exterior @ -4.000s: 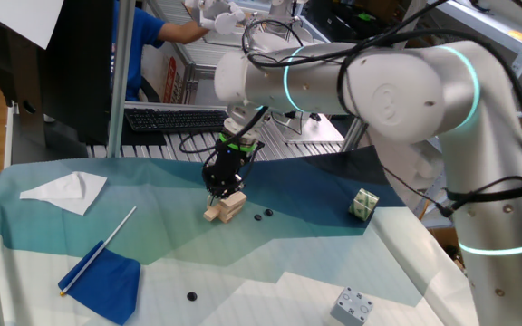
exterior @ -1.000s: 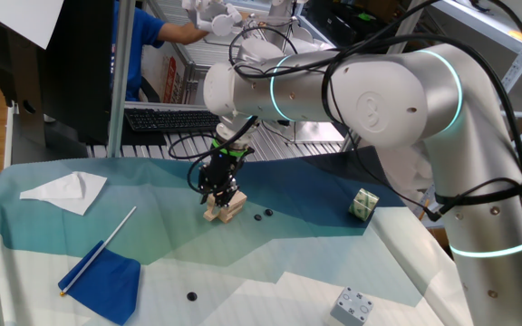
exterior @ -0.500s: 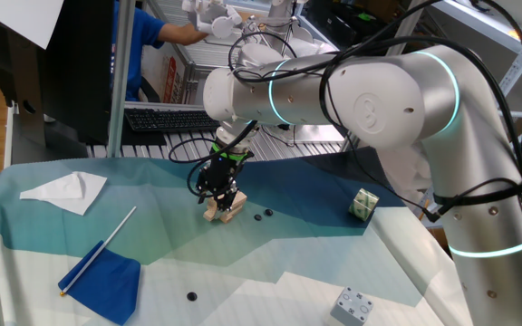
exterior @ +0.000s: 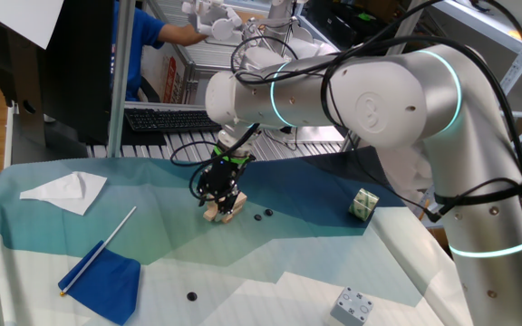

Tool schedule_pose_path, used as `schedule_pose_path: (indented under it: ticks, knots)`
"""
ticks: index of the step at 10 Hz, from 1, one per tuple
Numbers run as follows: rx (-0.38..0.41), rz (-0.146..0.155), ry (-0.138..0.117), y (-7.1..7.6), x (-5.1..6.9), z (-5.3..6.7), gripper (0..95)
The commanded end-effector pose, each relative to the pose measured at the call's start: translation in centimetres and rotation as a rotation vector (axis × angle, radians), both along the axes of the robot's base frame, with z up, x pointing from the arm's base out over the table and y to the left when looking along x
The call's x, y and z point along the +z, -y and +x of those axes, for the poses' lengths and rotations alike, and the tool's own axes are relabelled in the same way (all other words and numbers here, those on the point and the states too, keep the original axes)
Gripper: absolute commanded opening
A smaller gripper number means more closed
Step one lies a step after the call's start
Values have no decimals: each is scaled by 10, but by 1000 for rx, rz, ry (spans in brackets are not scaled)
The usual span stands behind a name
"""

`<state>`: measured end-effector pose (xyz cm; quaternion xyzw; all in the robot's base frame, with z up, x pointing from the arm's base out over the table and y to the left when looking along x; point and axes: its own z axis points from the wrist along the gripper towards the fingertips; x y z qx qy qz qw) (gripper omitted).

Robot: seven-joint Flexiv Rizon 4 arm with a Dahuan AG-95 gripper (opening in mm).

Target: Play Jenga

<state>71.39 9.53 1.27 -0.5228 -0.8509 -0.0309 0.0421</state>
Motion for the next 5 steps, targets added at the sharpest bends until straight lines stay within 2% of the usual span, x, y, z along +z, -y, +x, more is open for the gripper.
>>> schedule_pose_path:
  ticks: [1, 5]
  knots:
    - [8, 1, 12, 2, -2, -3, 380]
    - [26, 2, 16, 3, -1, -3, 380]
